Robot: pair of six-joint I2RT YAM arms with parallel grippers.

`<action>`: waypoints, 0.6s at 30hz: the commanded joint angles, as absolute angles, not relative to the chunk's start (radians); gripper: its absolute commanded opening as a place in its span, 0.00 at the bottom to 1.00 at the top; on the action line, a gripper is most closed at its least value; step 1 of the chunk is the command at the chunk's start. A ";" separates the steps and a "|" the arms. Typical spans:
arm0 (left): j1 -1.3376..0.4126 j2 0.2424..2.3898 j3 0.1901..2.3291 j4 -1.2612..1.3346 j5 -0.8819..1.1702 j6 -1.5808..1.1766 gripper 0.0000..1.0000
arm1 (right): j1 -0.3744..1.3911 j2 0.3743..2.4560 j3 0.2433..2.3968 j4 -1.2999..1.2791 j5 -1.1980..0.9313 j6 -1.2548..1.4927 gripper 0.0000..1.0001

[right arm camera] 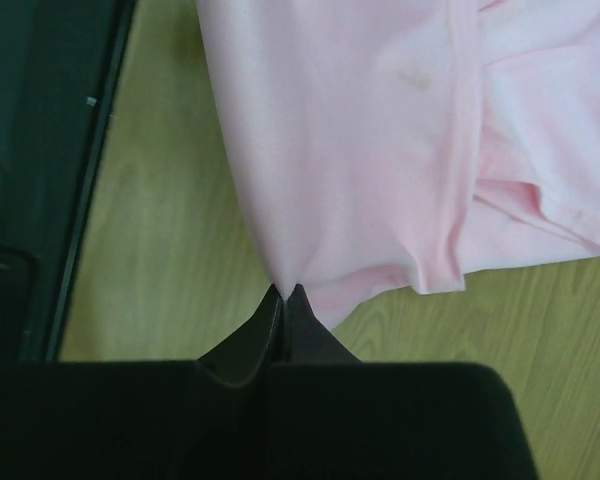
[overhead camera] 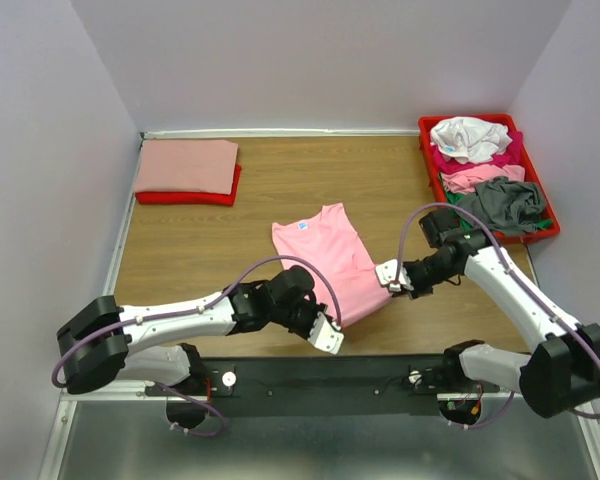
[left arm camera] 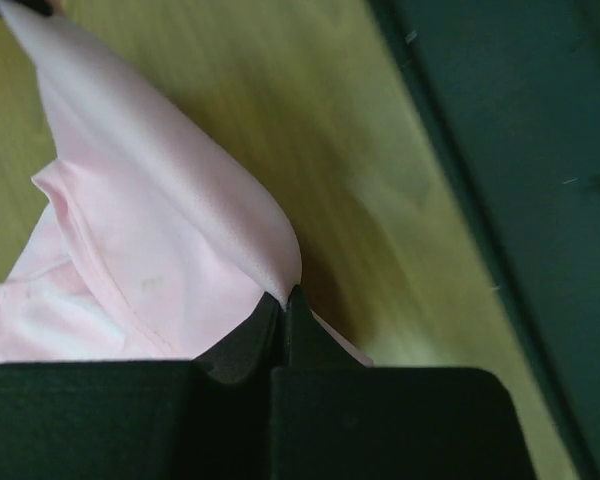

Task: Fold and stack the t-shirts
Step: Fold the tshirt

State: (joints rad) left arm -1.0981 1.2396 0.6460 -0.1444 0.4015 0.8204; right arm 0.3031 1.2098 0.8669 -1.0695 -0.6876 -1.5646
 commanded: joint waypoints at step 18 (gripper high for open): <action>-0.790 1.080 0.652 -0.017 0.466 0.851 0.00 | 0.318 1.457 1.219 -0.815 -0.884 -1.181 0.00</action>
State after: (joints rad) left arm -0.8875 1.0702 0.6464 -0.1635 0.4641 0.7845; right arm 0.3111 1.3689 1.1240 -1.0035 -0.8482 -1.3357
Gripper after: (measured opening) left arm 0.013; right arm 0.012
